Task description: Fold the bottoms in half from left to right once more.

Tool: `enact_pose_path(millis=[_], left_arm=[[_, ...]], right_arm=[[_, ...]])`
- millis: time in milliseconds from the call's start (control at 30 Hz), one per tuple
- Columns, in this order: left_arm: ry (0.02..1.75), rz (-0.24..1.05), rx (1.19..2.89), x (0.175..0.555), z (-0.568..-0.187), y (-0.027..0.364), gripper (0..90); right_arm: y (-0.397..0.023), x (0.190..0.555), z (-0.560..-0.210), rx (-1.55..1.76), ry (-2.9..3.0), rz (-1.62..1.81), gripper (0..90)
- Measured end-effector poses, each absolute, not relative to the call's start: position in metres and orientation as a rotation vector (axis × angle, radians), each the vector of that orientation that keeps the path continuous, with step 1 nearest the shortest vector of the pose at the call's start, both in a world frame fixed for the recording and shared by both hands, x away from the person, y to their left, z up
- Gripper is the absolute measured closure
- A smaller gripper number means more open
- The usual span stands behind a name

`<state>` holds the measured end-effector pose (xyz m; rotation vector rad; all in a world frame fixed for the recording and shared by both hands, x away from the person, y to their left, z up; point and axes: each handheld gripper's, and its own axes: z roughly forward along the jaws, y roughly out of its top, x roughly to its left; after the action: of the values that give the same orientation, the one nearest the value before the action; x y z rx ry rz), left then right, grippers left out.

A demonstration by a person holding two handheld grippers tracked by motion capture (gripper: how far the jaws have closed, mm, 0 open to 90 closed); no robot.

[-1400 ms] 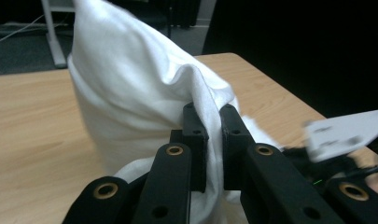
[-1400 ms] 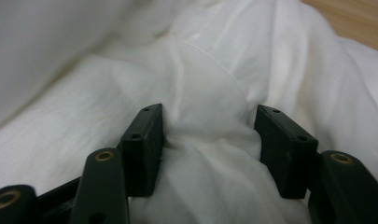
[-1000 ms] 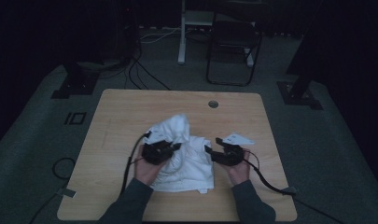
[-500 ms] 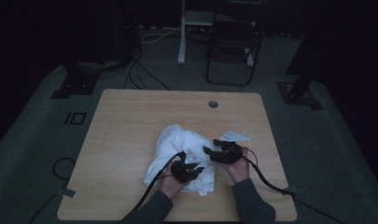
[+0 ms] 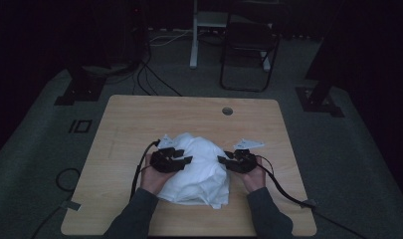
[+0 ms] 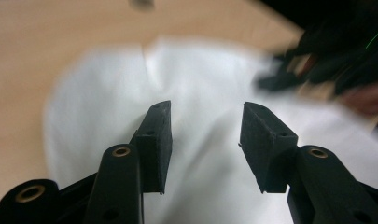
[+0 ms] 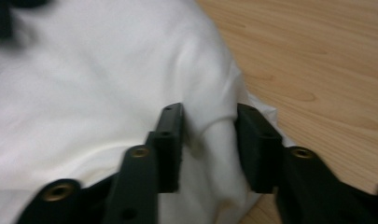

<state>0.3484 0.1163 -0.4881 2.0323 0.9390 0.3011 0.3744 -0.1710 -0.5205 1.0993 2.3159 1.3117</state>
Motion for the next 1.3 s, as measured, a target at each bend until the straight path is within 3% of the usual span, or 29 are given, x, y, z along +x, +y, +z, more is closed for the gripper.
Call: enact_pose_path(millis=[100,267,300,400,700,767,933,967,1100,1300], left_arm=[[0.923,0.321,2.038,0.344,-0.501,0.110,51.1],[0.885,0.381,2.081,0.336,-0.510,0.101,50.9],[0.883,0.388,2.084,0.335,-0.512,0.100,50.2],[0.903,0.392,2.064,0.333,-0.519,0.100,49.0],[0.954,0.359,2.016,0.332,-0.525,0.104,49.2],[0.978,0.370,2.007,0.329,-0.525,0.103,49.3],[1.030,0.457,2.015,0.321,-0.525,0.091,49.4],[1.042,0.474,2.011,0.319,-0.526,0.090,49.5],[1.100,0.514,1.990,0.316,-0.526,0.086,50.6],[1.201,0.626,1.945,0.311,-0.529,0.078,52.8]], right_arm=[[-0.177,0.374,-0.511,1.079,2.277,1.387,51.8],[-0.168,0.381,-0.497,1.071,2.238,1.410,53.1],[-0.164,0.384,-0.497,1.072,2.244,1.398,58.0],[-0.158,0.387,-0.502,1.066,2.324,1.289,85.1],[-0.189,0.363,-0.513,1.105,2.299,1.108,89.5],[-0.196,0.359,-0.516,1.113,2.318,1.125,83.6],[-0.190,0.341,-0.507,1.022,2.315,1.302,52.6],[-0.186,0.339,-0.507,1.007,2.323,1.317,49.8],[-0.168,0.334,-0.517,0.981,2.395,1.311,43.0],[-0.155,0.342,-0.533,0.986,2.427,1.225,42.6]])
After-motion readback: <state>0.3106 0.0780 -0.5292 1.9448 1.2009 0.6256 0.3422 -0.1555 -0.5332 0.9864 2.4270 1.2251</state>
